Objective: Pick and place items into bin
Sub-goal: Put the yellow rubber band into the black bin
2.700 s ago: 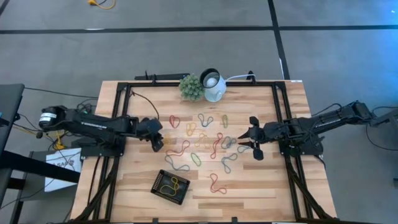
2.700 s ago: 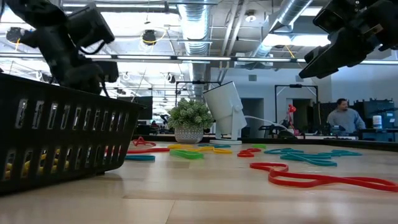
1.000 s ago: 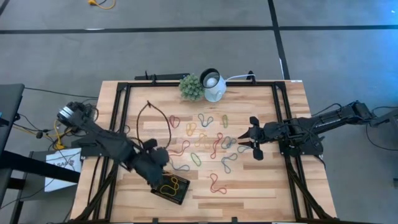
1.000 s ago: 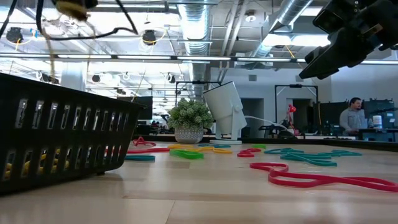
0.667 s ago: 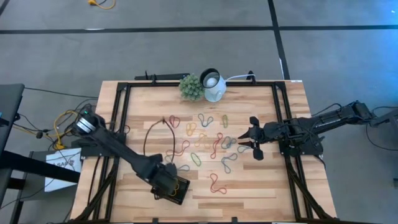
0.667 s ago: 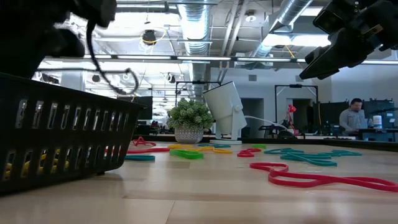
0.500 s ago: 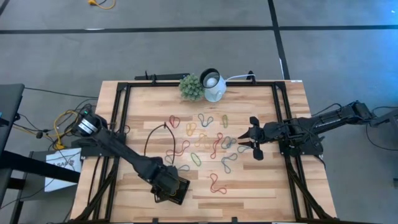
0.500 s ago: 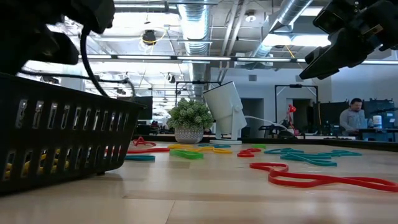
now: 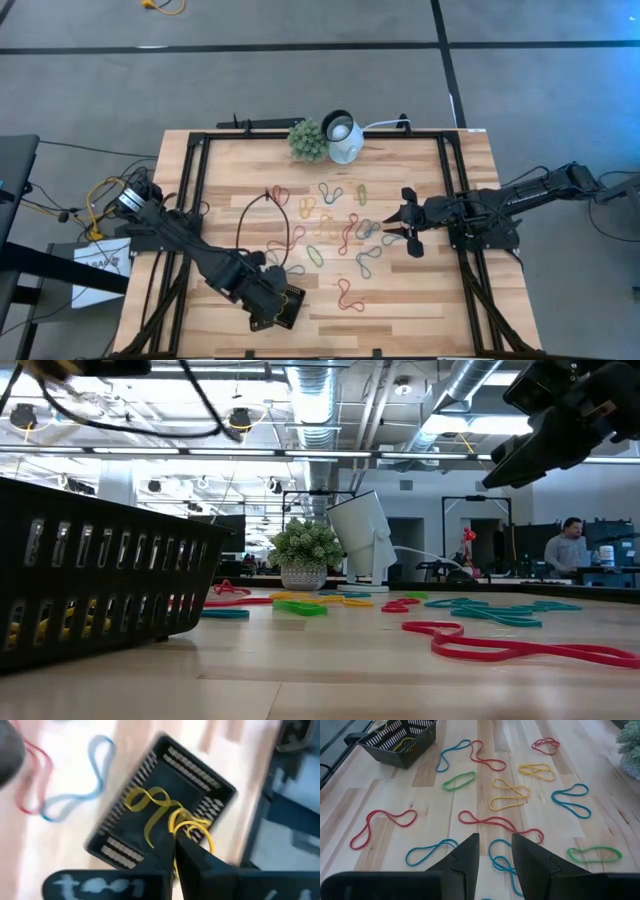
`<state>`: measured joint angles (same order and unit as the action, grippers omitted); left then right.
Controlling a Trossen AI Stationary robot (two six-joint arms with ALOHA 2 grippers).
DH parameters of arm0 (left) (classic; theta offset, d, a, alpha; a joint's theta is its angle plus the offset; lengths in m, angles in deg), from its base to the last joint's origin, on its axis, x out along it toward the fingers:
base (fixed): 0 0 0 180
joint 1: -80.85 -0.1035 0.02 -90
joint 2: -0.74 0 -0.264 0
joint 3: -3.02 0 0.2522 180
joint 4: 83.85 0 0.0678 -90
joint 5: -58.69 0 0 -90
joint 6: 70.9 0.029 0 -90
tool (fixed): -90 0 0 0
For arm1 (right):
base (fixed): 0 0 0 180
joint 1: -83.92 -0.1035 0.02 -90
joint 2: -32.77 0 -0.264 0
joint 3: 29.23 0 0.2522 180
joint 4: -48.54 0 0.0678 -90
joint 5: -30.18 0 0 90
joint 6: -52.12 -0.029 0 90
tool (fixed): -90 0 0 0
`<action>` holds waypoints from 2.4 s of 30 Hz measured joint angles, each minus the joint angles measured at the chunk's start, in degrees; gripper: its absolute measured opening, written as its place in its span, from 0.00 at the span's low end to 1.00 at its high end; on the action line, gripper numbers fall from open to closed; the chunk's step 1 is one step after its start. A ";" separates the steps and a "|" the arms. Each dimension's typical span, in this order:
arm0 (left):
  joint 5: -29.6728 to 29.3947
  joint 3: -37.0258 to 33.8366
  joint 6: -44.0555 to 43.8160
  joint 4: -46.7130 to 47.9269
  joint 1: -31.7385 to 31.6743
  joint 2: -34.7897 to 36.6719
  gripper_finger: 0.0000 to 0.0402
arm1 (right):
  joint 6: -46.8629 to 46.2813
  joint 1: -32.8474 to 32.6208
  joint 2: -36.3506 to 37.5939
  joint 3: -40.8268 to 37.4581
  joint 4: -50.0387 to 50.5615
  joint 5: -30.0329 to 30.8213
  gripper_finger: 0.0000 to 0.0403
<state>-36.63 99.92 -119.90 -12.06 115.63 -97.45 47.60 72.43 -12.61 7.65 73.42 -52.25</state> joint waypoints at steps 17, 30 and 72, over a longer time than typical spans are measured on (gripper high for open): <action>6.41 -4.57 6.24 -8.26 -3.95 -7.20 0.00 | -2.10 0.02 -4.77 -0.04 -1.74 0.09 0.27; 5.86 -4.61 15.96 -8.50 -4.79 -16.12 0.04 | 1.53 0.39 -15.01 -0.02 -10.75 0.29 0.27; -37.22 21.68 12.04 32.05 -2.80 3.39 0.30 | 12.87 10.67 -54.54 14.98 -34.79 -7.36 0.30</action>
<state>-73.85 121.59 -107.86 19.99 112.83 -94.05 60.48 83.11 -67.15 22.63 38.62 -59.62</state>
